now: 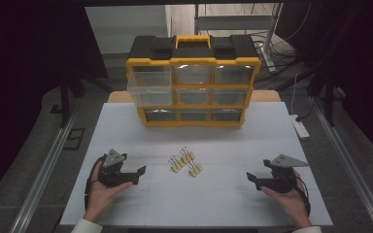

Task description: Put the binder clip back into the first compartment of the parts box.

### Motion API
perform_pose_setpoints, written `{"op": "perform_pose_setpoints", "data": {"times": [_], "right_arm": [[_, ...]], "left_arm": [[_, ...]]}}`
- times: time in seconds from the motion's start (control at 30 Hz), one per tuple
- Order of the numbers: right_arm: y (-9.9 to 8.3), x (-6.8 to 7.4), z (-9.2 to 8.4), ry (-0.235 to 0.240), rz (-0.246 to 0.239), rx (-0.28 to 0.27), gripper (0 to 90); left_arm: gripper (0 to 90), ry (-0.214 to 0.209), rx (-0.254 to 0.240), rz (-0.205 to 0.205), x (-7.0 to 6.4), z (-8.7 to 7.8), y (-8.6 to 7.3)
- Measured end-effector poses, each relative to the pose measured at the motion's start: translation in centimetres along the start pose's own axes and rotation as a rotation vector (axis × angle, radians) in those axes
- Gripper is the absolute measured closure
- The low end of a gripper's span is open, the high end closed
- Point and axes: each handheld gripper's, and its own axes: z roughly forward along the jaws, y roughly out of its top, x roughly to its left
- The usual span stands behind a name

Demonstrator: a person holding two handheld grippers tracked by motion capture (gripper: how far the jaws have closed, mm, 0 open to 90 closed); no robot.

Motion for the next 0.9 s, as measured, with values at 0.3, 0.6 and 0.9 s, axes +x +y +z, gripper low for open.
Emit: {"op": "perform_pose_setpoints", "data": {"times": [0.3,0.6,0.9], "right_arm": [[-0.12,0.1,0.34,0.02,-0.001,0.009,15.7],[0.06,0.46,0.42,0.042,0.013,-0.008,16.3],[0.09,0.6,0.41,0.04,0.008,-0.011,16.2]], "left_arm": [[11.5,-0.01,-0.006,-0.001,-0.08,0.09,0.22],[10.6,-0.025,0.006,0.013,-0.56,-0.17,-0.04],[11.7,-0.048,0.018,0.029,-0.8,-0.35,0.22]]}}
